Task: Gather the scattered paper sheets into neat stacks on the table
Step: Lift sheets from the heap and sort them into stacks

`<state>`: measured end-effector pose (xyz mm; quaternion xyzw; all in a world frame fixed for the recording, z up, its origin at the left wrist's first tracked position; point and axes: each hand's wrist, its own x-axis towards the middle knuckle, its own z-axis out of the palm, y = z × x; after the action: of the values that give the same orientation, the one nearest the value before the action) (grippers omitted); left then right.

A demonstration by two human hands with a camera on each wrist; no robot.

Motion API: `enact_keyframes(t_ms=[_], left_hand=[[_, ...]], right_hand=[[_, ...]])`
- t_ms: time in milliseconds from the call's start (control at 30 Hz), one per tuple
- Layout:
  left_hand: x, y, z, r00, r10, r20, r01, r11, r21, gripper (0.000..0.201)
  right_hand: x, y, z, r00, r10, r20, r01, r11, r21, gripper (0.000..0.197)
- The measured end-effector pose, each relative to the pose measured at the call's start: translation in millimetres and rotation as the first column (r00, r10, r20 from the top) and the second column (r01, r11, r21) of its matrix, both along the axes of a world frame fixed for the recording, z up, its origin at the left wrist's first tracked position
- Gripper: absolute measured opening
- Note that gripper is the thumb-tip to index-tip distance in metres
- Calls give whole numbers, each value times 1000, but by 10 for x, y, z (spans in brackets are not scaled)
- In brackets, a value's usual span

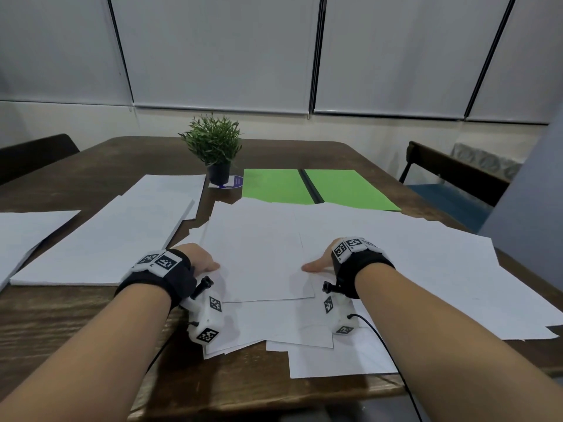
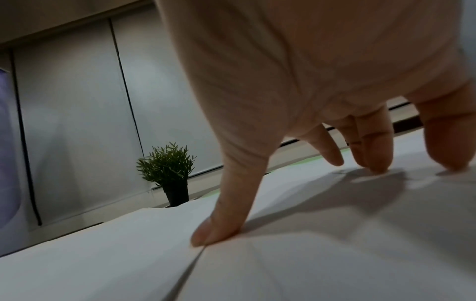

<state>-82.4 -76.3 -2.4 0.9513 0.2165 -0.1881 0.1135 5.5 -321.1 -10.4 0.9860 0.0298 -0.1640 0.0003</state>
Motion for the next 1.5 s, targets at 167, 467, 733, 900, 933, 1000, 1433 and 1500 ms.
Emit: enact_keyframes(t_ms=[167, 467, 733, 900, 933, 1000, 1433, 1500], left_hand=[[-19, -37, 50, 999, 17, 32, -16, 1000, -8, 54], [-36, -47, 64, 1000, -20, -23, 20, 1000, 15, 53], [-54, -69, 93, 1000, -20, -17, 21, 999, 40, 53], [-29, -49, 81, 998, -30, -57, 34, 998, 58, 55], [-19, -51, 83, 998, -30, -59, 33, 998, 60, 55], [-5, -60, 97, 998, -26, -59, 29, 998, 62, 55], [-16, -55, 89, 997, -37, -74, 42, 997, 63, 53], [-19, -43, 85, 996, -46, -77, 51, 997, 66, 53]], right_hand=[[43, 33, 36, 1000, 4, 8, -5, 999, 46, 59], [41, 119, 19, 1000, -2, 20, 1, 998, 58, 60], [-3, 141, 138, 1000, 25, 2, -25, 993, 115, 46], [7, 244, 68, 998, 27, -48, -21, 992, 125, 57], [-5, 254, 82, 998, 40, -42, -34, 991, 130, 55], [-6, 270, 96, 998, 49, -25, -45, 988, 149, 49], [203, 201, 174, 985, -133, -111, 168, 890, 424, 58], [271, 118, 196, 960, -170, -222, 267, 794, 546, 49]])
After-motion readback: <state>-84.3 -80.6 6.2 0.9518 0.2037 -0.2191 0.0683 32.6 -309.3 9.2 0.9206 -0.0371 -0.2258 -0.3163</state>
